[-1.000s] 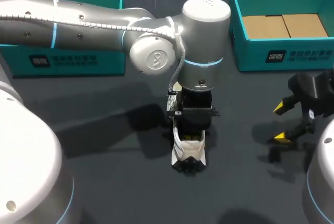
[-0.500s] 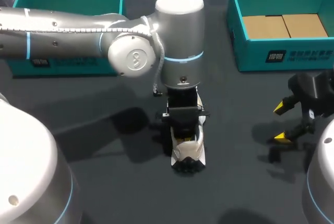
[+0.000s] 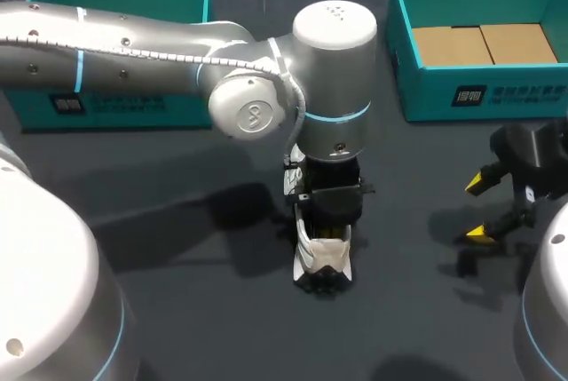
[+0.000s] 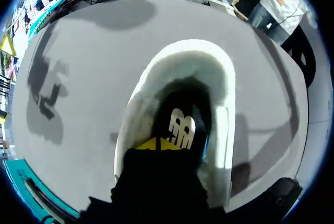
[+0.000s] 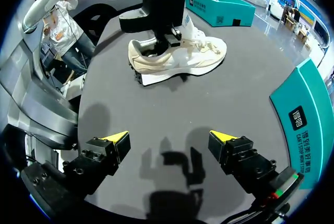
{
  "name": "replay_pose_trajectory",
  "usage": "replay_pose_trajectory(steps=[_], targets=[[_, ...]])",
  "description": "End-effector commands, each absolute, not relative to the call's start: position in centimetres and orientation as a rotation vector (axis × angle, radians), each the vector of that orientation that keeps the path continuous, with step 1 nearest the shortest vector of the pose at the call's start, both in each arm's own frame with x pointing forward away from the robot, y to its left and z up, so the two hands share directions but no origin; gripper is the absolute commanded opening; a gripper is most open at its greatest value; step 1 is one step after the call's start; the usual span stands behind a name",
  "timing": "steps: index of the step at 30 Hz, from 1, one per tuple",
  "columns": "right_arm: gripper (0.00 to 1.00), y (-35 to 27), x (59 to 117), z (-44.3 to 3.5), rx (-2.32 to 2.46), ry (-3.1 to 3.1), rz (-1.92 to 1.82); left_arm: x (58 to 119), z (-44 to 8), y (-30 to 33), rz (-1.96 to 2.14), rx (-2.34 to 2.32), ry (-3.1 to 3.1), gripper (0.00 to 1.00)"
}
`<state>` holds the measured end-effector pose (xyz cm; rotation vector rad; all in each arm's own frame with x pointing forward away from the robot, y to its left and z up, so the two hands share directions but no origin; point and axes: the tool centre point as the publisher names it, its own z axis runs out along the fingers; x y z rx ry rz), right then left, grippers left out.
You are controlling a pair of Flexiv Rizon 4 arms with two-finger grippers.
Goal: Take the shoe out of the shoebox, open the shoe tongue, remove and reinsert the insole, then place the shoe into the shoebox
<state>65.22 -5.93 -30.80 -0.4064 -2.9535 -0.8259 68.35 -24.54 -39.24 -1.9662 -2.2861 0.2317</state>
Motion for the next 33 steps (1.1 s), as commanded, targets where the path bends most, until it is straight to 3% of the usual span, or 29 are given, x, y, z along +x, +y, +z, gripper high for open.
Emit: replay_pose_trajectory(steps=[1, 8, 23, 33], targets=[[1.0, -5.9, 65.0, -30.7, -0.409, -2.957, -0.823, 67.9, -37.1, -22.8, 0.33, -2.014, -2.286, 0.0], [1.0, -5.9, 65.0, -30.7, -0.409, -2.957, -0.823, 65.6, -36.7, -22.6, 0.327, -2.061, -2.149, 0.0], [1.0, -5.9, 65.0, -30.7, -0.409, -2.957, -0.823, 66.6, -42.4, -23.9, 0.113, -1.951, -2.137, 0.0], [1.0, -5.9, 65.0, -30.7, -0.409, -2.957, -0.823, 66.7, -38.6, -23.2, 0.227, -2.038, -2.24, 0.0]])
